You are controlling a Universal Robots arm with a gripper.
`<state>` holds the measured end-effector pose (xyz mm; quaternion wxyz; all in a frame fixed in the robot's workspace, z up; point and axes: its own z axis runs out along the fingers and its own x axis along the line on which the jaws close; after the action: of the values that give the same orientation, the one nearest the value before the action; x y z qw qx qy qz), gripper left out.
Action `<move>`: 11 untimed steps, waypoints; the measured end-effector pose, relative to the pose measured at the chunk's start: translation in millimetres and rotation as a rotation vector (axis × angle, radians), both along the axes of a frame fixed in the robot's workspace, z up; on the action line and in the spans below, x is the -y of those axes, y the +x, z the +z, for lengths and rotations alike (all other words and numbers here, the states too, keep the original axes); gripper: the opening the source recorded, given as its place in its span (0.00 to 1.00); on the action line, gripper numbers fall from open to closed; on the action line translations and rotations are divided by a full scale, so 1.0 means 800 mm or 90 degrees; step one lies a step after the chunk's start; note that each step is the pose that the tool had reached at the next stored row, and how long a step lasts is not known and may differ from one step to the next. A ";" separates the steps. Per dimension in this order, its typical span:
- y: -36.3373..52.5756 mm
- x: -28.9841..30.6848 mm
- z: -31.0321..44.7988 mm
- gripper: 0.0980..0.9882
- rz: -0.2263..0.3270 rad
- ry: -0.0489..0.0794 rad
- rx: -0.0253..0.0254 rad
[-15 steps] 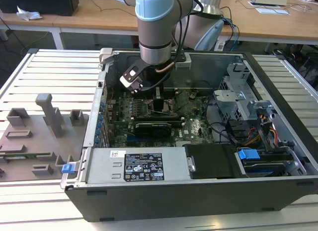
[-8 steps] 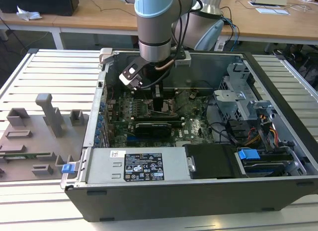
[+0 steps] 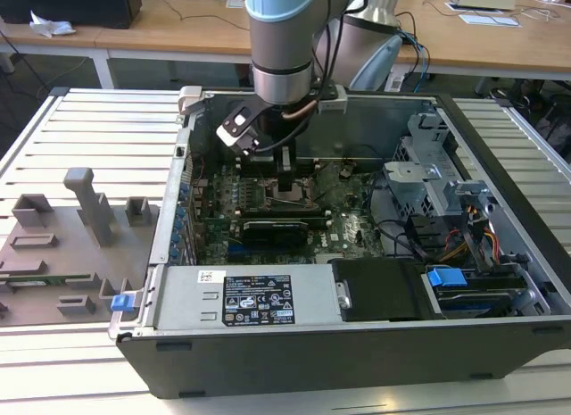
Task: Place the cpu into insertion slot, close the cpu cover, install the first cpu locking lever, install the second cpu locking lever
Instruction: 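Place the cpu into insertion slot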
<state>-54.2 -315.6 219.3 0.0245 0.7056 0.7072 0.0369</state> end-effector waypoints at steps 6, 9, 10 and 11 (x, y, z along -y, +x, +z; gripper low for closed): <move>0.009 -0.0004 0.0051 0.01 0.000 0.000 -0.0091; 0.020 -0.0004 0.0073 0.01 0.000 0.000 -0.0205; 0.022 -0.0004 0.0095 0.01 0.000 0.000 -0.0229; 0.023 -0.0004 0.0119 0.01 0.000 0.000 -0.0240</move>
<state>-35.6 -315.2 228.8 0.0111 0.7060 0.7077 0.0236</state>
